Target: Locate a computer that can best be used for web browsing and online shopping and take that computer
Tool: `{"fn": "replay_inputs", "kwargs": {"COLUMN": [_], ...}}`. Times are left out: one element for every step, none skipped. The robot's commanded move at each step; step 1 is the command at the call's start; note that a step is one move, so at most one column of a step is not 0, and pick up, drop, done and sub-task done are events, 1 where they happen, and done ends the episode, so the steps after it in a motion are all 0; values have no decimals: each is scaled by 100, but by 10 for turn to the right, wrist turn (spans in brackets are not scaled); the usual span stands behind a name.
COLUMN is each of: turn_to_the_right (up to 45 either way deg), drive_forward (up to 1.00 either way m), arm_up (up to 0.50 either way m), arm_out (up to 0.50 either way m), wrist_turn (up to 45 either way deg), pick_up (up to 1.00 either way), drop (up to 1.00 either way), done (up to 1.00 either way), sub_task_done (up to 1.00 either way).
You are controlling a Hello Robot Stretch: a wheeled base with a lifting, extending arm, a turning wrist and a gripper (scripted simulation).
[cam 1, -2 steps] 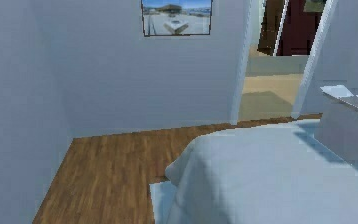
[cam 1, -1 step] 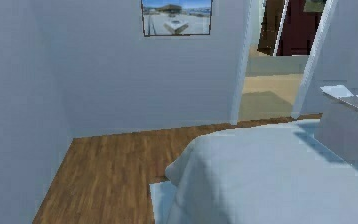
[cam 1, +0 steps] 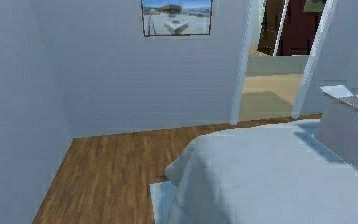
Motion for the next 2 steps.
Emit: {"fn": "replay_inputs", "kwargs": {"turn_to_the_right": [0, 450], "drive_forward": [0, 0], "arm_up": [0, 0], "arm_out": [-48, 0], "wrist_turn": [0, 0], "pick_up": [0, 0], "drop": [0, 0], "done": [0, 0], "sub_task_done": [0, 0]}}
